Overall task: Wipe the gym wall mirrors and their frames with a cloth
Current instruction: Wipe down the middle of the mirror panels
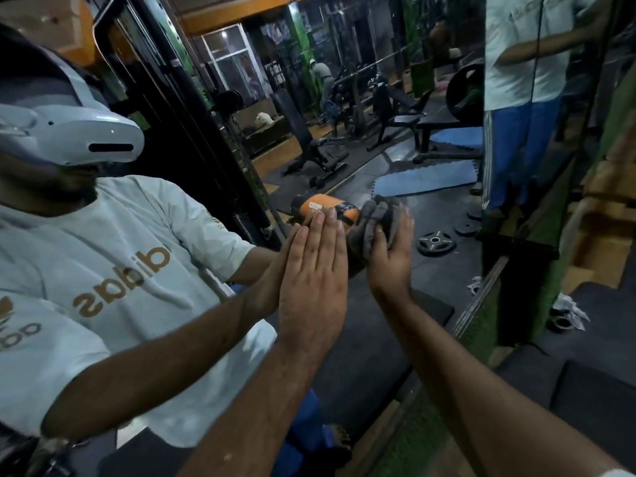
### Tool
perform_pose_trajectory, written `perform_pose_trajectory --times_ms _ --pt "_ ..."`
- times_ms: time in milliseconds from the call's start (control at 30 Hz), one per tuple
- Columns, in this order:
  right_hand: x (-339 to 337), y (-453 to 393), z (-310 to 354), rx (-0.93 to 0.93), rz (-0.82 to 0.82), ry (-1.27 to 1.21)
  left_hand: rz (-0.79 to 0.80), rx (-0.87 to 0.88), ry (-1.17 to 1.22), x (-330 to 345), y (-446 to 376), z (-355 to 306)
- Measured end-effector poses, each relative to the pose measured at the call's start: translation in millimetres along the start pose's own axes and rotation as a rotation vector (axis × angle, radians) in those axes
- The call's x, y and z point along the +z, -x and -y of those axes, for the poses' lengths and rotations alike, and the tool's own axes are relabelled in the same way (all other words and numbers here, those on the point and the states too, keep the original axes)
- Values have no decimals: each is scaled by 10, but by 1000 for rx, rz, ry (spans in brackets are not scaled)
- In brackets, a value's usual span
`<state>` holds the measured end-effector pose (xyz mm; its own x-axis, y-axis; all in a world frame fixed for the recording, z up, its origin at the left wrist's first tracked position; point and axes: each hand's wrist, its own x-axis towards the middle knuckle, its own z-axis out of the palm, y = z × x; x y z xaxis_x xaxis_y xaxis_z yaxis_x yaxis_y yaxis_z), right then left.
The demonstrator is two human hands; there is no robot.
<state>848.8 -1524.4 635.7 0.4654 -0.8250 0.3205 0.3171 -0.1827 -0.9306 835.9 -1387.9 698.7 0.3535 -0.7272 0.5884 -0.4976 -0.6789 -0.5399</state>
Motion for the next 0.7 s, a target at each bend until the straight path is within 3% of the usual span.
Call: perform_pose_trajectory --times_ms 67,100,167,233,333,367,467,533,600,700 --pt "61 -94 71 304 -77 -148 13 -6 -8 -17 -13 -19" --pt "91 -133 155 328 -72 -178 17 -4 -20 -26 -16 -22" --pt "125 -117 334 195 1 -183 22 4 -55 -30 -5 -20" --pt "86 -34 418 -60 88 -128 33 21 -80 -23 11 -21" --pt "-9 22 66 -308 156 76 27 2 -52 13 -1 -33" --pt "-26 28 -54 -254 121 102 23 -6 -29 11 -13 -40" --pt "22 -9 -94 197 -38 -18 -10 -46 70 -34 -2 -50" --pt "85 -41 138 277 -33 -113 -88 -139 111 -124 24 7" --pt "144 -12 415 89 86 -159 -160 -229 58 -191 102 142" --pt "201 113 567 -297 214 16 -143 -238 15 -235 207 263"
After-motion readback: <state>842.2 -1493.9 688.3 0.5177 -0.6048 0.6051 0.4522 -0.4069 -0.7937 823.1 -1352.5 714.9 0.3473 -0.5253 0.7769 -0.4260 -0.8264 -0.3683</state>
